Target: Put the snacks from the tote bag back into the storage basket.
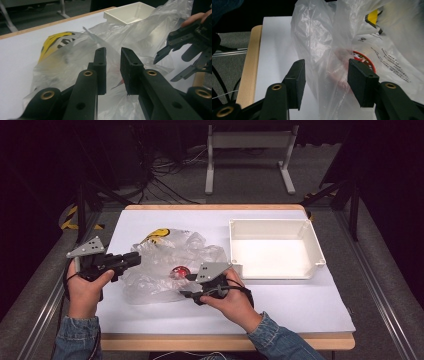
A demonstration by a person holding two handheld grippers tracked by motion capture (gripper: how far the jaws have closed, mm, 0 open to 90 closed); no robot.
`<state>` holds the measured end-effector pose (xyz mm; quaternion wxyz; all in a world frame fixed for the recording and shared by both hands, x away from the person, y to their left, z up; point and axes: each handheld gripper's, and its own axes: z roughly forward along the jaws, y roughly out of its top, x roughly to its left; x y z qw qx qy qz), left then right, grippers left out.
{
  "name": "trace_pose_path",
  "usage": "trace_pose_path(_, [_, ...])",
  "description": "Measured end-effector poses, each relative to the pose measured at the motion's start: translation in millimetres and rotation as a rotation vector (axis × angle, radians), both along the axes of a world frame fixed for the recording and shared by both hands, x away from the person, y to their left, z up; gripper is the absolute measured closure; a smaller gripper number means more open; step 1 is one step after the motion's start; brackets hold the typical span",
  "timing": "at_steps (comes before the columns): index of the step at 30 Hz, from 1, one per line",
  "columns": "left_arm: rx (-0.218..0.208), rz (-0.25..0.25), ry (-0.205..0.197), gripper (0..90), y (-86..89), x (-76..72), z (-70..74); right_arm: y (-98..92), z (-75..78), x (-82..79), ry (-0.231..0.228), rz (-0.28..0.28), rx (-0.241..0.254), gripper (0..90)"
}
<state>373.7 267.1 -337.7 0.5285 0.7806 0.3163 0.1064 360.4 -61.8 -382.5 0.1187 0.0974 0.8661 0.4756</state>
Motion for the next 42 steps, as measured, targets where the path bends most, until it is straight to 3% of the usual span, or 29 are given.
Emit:
trace_pose_path(6, [0.010,-0.036,0.010,75.3,-12.0,-0.4,-1.3,6.9,-6.6,0.6,0.001,0.048,-0.069,78.0])
trace_pose_path(9, [0.025,-0.061,0.023,75.2,-19.0,2.6,-6.1,9.3,-10.4,-1.0,0.034,0.087,-0.096,84.3])
trace_pose_path(15, [0.037,-0.051,0.091,75.6,-22.5,14.3,-24.6,15.4,-22.7,-3.3,0.106,0.153,-0.152,84.9])
trace_pose_path(21, [0.055,-0.044,0.139,76.0,-24.6,23.2,-39.1,21.9,-37.7,-2.3,0.177,0.178,-0.189,84.8])
trace_pose_path(23, [0.063,-0.033,0.173,76.1,-24.6,27.3,-47.8,24.9,-43.0,-2.7,0.192,0.190,-0.202,84.7])
trace_pose_path(30, [0.069,-0.006,0.211,76.9,-16.4,34.7,-60.5,33.6,-55.7,-6.8,0.237,0.223,-0.245,83.0])
trace_pose_path(34, [0.071,0.001,0.226,77.5,-12.8,37.6,-65.6,34.3,-56.8,-7.7,0.245,0.226,-0.250,81.3])
trace_pose_path(38, [0.076,0.009,0.238,78.4,-11.9,39.2,-69.2,30.3,-47.7,-8.3,0.235,0.215,-0.213,77.0])
trace_pose_path(42, [0.078,0.012,0.246,80.0,-10.4,41.0,-72.9,26.9,-34.3,-10.8,0.190,0.211,-0.168,72.6])
